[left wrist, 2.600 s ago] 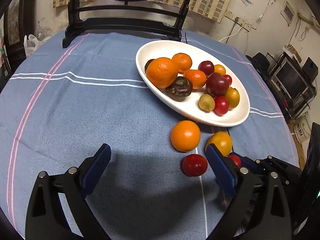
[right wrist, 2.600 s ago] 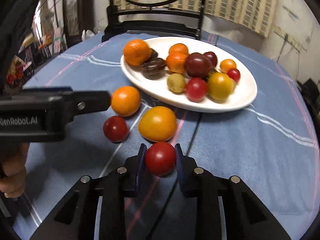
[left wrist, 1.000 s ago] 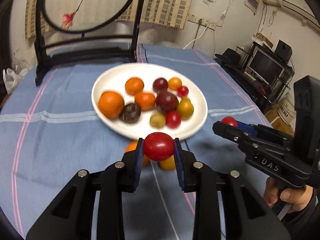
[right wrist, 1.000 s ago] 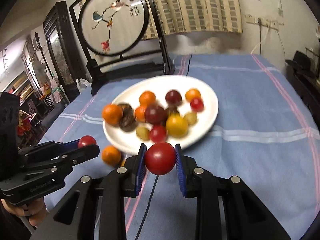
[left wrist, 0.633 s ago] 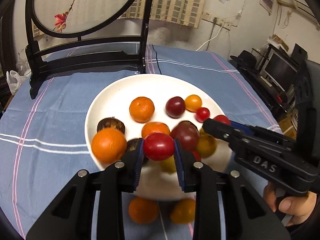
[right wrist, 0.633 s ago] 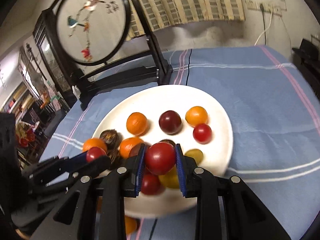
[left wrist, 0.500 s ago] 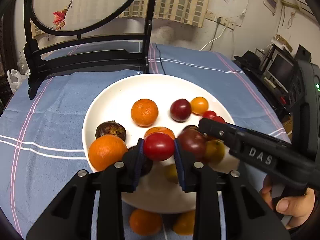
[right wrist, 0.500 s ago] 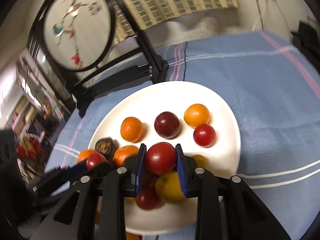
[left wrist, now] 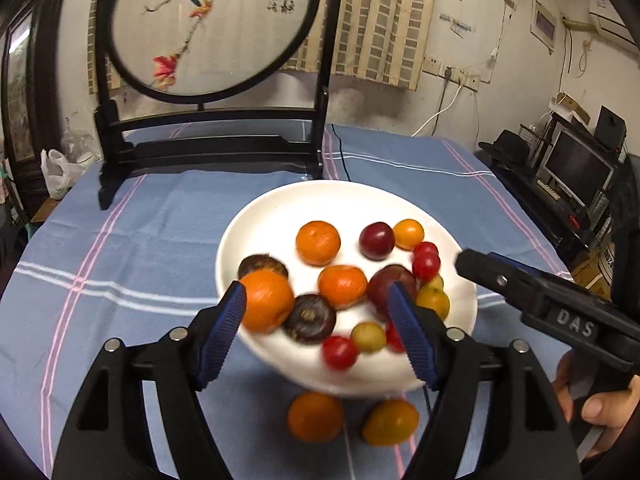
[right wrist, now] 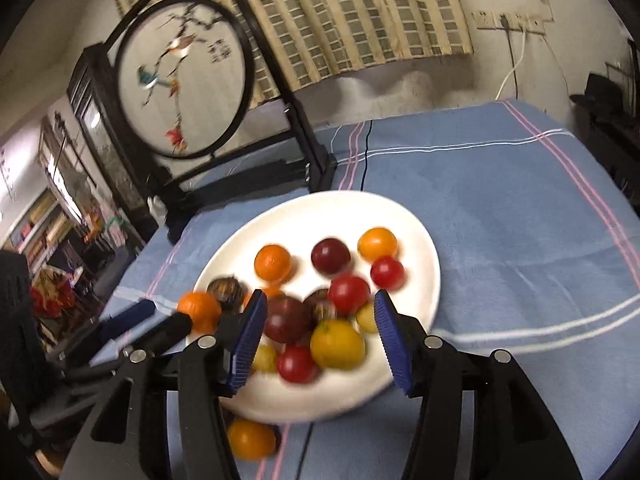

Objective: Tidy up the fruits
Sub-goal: 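Grasp the orange tomato with the right tool while the left tool grasps a mandarin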

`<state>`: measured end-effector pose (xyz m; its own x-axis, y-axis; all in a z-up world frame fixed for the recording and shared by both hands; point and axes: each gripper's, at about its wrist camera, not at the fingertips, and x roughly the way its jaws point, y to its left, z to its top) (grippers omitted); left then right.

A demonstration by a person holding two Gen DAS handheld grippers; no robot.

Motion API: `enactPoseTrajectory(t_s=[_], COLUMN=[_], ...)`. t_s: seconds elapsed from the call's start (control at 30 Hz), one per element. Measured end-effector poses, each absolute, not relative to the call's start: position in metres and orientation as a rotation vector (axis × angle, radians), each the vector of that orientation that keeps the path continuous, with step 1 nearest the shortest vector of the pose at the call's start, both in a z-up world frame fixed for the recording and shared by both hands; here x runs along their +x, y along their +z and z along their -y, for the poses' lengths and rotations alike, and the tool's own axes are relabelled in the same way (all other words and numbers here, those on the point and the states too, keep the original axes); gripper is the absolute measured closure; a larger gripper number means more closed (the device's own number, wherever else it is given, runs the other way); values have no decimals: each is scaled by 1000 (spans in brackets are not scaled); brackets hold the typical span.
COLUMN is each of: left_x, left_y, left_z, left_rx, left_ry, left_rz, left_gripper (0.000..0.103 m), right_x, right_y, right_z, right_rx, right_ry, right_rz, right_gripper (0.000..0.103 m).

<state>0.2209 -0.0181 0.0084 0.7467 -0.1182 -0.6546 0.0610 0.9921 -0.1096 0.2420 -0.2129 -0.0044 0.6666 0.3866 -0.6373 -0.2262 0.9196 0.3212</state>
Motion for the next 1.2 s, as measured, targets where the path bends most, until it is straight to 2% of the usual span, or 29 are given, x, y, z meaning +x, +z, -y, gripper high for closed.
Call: enactPoseTrajectory(t_s=[0.03,0.4,0.8,0.93,1.2], left_x=[216,165,165,167,166], left_y=[8,-25,-29,-29,-33], left_z=[16,-6,-29,-31,-30], left_rx=[-87,-62,-112,-119,-122], left_ry=[-90,-12,1,16,6], left_rz=[-726,-755,-775,-773,-791], left_gripper=[25,22,19,18,18], right_x=[233,165,165,172,168], right_y=[-5,-38,-63,-68,-56], right_z=[212,176,117,106,134], right_rx=[207,33,-141,-181,-78], right_ry=[351,380,374,349,355], right_rz=[-774,-870,-927,-920,-907], right_gripper=[47,47,47,61,62])
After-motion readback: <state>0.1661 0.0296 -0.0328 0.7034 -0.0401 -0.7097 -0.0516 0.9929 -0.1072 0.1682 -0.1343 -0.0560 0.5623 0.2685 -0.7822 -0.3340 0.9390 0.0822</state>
